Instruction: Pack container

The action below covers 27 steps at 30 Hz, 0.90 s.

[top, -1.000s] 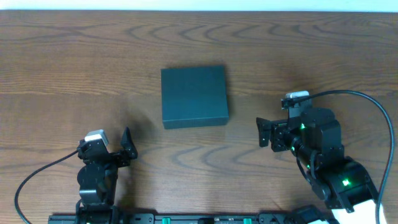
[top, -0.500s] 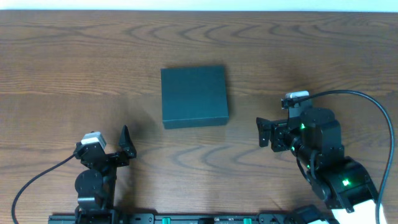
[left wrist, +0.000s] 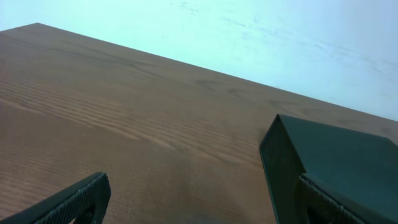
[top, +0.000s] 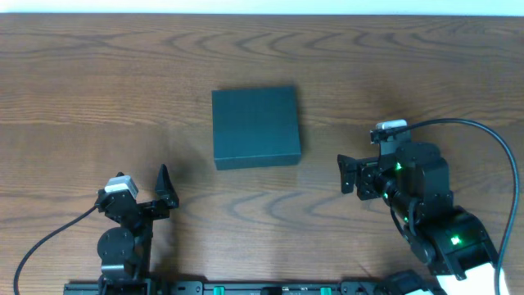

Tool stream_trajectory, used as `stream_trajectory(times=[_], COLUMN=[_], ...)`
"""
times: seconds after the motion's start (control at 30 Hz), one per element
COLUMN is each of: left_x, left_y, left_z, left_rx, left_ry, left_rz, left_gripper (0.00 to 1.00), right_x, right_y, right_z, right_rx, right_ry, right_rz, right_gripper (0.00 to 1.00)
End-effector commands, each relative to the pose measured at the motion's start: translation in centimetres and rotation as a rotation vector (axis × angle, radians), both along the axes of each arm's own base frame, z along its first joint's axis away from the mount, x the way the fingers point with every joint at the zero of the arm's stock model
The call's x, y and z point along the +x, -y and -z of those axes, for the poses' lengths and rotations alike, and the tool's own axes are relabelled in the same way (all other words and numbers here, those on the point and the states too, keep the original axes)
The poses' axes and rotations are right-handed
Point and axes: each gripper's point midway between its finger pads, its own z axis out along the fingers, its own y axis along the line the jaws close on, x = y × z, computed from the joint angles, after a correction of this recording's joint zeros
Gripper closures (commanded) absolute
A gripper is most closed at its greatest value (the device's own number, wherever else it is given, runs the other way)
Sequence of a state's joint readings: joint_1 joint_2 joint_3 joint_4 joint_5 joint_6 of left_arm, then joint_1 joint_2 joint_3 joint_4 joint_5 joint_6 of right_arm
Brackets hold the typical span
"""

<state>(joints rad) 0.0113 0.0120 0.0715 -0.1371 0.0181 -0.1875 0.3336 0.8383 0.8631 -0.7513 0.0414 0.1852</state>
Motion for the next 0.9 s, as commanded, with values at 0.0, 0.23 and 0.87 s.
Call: stream_trajectory(times=[0.0,0.23,0.87], left_x=[0.0,0.0,0.0], left_y=[-0.4,-0.4,-0.4], left_z=[1.7,1.7,1.7], left_rx=[-0.008,-0.008,-0.008], left_ry=[-0.033,-0.033,-0.033], left_rz=[-0.022,-0.022,-0.022], left_gripper=[0.05,0.05,0.05], right_x=[0.1,0.1,-7.3], right_y=[0.3,0.3,4.3], right_z=[-0.2,-0.2,-1.8], right_rx=[-0.008,-0.008,-0.023], right_ry=[0.007,0.007,0.241], right_rz=[0.008,0.008,0.052], right_gripper=[0.01,0.01,0.01])
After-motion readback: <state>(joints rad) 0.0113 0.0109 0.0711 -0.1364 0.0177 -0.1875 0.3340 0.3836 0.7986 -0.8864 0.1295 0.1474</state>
